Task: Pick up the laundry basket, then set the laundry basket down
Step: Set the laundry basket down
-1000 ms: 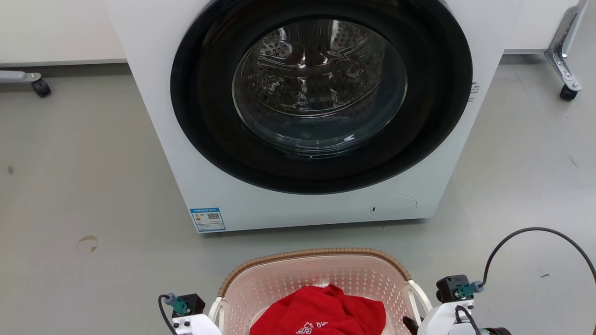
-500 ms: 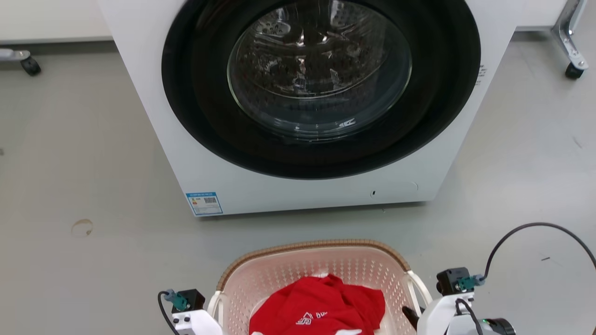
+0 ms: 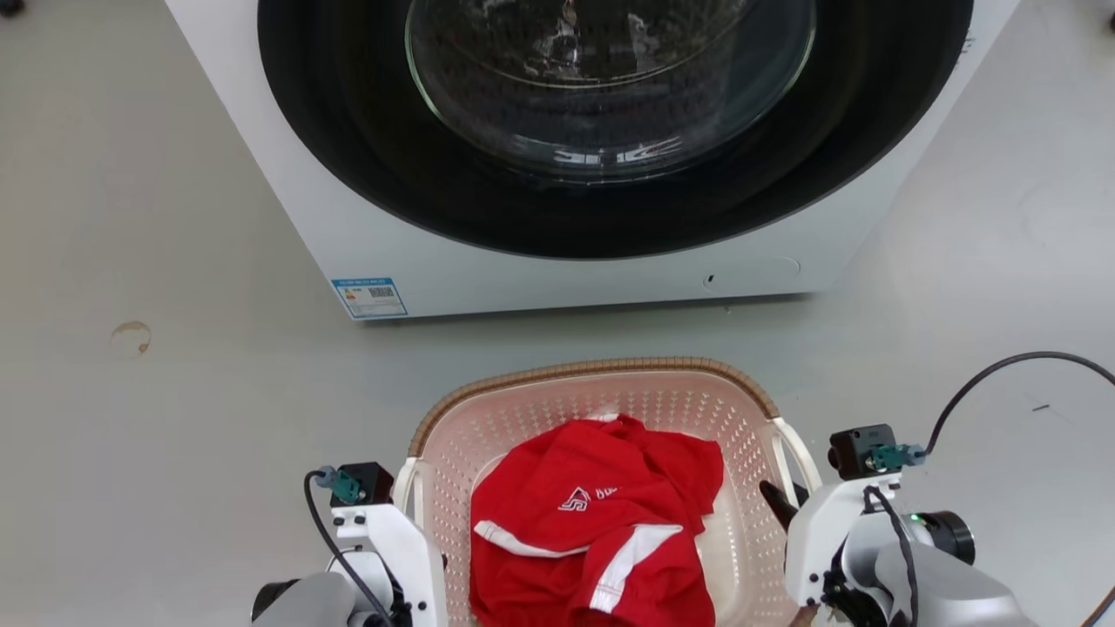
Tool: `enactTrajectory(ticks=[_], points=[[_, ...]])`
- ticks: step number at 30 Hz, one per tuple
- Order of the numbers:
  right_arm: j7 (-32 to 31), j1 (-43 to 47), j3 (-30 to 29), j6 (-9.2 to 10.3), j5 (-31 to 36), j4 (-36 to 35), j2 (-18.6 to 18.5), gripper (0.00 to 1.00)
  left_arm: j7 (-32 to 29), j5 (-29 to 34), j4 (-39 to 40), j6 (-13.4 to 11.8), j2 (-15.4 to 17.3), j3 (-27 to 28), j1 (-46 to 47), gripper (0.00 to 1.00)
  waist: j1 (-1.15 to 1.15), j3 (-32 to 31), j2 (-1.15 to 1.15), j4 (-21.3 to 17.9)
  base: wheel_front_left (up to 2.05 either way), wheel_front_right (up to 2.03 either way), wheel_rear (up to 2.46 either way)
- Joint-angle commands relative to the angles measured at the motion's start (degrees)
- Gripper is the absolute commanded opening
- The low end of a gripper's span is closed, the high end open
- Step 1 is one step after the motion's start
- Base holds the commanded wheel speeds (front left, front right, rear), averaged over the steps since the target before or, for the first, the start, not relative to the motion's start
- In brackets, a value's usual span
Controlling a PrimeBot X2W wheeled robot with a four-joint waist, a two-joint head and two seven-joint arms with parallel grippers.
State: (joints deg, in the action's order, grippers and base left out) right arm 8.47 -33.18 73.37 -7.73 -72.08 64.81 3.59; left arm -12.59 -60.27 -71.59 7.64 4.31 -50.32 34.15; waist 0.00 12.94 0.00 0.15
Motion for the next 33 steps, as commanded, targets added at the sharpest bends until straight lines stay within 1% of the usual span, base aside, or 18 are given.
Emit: enactTrajectory(ticks=[1,12,18,25,31,33], points=[[1.5,-1.3,0.0,0.24,0.8,3.3,-6.5,0.00,0.9,1.1,-2.4,-1.4,6.4,1.2,2.5,0.00,0.00,2.5,0.00,0.3,0.00,0.00,0.00],[4.8,-7.7,-0.3,0.24,1.5,5.5,-6.5,0.00,1.9,2.5,-2.4,-2.5,5.2,0.2,8.9,0.00,0.00,12.8,0.00,0.7,0.00,0.00,0.00],[5.9,-11.5,-1.1,0.24,1.8,5.9,-6.5,0.00,2.3,3.1,-2.4,-3.2,5.0,0.0,13.8,0.00,0.00,19.2,0.00,1.0,0.00,0.00,0.00],[6.4,-15.8,-2.0,0.24,2.5,5.5,-6.5,0.00,3.2,4.1,-2.4,-3.4,5.2,-0.6,19.2,0.00,0.00,26.4,0.00,1.0,0.00,0.00,0.00],[6.5,-19.5,-5.2,0.24,5.3,5.3,-6.5,0.00,5.2,5.2,-2.4,-3.5,4.9,-1.4,23.3,0.00,0.00,31.4,0.00,1.4,0.00,0.00,0.00],[6.5,-19.9,-5.9,0.24,6.0,5.3,-6.5,0.00,5.4,5.3,-2.4,-3.5,4.8,-1.4,23.9,0.00,0.00,32.2,0.00,1.5,0.00,0.00,0.00]])
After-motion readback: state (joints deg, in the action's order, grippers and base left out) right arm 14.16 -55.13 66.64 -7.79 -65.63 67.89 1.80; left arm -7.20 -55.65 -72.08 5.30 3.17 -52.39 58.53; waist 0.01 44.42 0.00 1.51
